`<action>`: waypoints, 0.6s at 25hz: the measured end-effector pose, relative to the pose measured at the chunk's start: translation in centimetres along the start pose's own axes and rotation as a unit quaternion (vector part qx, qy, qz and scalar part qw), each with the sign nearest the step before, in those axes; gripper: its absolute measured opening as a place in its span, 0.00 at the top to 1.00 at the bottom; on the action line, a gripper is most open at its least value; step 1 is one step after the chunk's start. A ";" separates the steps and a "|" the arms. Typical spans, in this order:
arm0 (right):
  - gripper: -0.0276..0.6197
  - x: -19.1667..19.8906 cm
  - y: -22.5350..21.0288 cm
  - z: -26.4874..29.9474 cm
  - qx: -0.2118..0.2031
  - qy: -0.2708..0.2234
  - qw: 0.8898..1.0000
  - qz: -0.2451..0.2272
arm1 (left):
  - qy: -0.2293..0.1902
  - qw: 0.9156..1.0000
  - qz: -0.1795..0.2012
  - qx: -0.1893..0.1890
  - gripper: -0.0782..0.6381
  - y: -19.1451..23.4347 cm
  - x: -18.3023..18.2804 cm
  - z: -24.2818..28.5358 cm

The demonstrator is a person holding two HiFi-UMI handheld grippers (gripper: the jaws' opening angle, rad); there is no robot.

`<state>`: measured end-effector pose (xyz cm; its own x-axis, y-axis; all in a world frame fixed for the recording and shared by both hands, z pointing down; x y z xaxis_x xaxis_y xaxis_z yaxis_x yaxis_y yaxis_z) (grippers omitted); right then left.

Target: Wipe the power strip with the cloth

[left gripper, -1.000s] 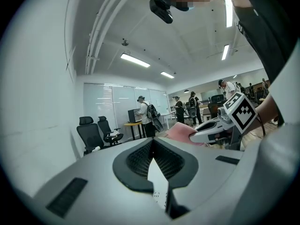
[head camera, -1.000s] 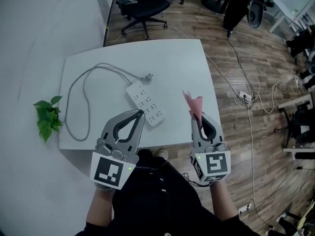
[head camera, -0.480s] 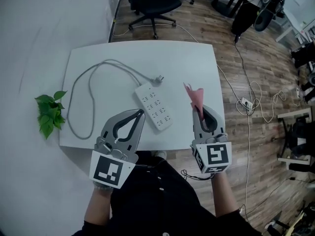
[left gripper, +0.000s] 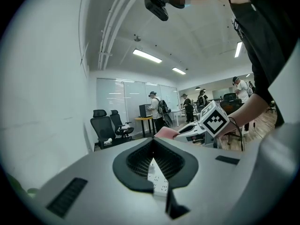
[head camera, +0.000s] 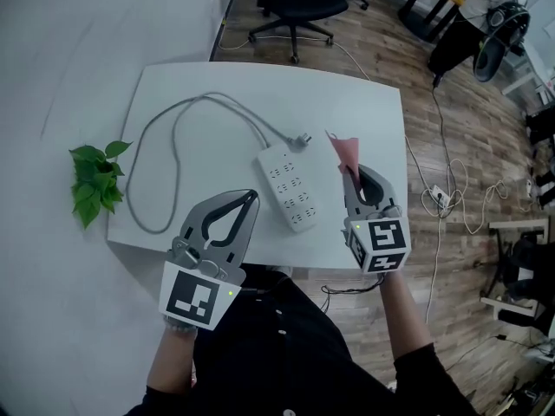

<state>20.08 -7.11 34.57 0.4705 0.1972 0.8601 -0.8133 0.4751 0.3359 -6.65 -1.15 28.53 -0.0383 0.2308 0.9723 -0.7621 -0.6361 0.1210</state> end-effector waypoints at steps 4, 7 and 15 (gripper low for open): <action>0.87 -0.1 0.4 3.3 -0.026 0.015 0.999 -0.025 | -0.001 1.000 -0.005 -0.011 0.87 0.9 0.3 -0.5; 0.87 -0.1 0.9 5.6 -0.050 0.028 0.997 -0.046 | -0.003 1.000 -0.005 -0.017 0.87 1.5 0.4 -0.9; 0.87 -0.3 2.6 11.5 -0.117 0.046 0.988 -0.090 | 0.002 0.999 -0.014 -0.028 0.87 2.4 0.7 -1.4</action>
<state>13.89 -15.78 39.62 0.6378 0.1645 0.7525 -0.6178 0.6927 0.3722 -9.44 -1.52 29.22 -0.0188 0.2517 0.9676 -0.7982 -0.5866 0.1371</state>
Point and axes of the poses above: the fingertips, and each gripper's own axes: z forward along the fingers, y to its left, x out of its underside, the point moved 10 cm from there along -z, backward along the fingers, and after that the axes turned 14 degrees about -z, right-handed, at the moved point
